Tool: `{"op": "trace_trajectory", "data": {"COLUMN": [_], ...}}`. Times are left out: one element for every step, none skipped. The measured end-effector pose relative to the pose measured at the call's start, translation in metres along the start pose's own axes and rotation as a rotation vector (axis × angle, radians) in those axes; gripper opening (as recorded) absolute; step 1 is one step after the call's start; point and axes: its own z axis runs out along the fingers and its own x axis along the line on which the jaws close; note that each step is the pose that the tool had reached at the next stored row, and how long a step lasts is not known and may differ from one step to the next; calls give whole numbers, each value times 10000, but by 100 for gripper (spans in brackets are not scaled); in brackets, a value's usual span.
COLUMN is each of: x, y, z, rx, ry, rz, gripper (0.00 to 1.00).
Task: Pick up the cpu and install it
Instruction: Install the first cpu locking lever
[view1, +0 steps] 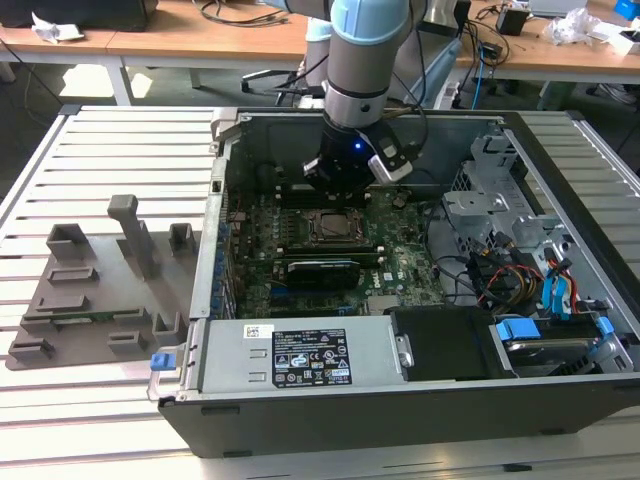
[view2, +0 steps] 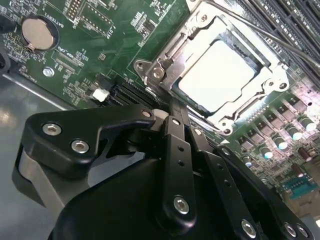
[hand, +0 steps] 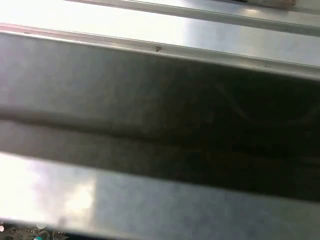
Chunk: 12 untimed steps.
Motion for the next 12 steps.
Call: {"op": "trace_trajectory", "data": {"x": [-33,-48,-63,-73,-78,-79,-80,-80,-82,-82,-81,-81], "y": [-7,-7,-10,-12,-12,-11,-9,-8,-5,-3,-4,-2], "z": [17,28,33,35,36,36,37,33,17,-6,-27,-45], "rx": [5,-10,-9,-5,-4,-26,-46,-49,-55,-36,-14,5], "ry": [11,11,21,27,28,26,21,19,14,19,25,28], "rz": [2,2,2,1,1,2,2,1,0,-1,1,2], "gripper": [11,11,11,11,11,11,11,11,11,11,11,11]}}
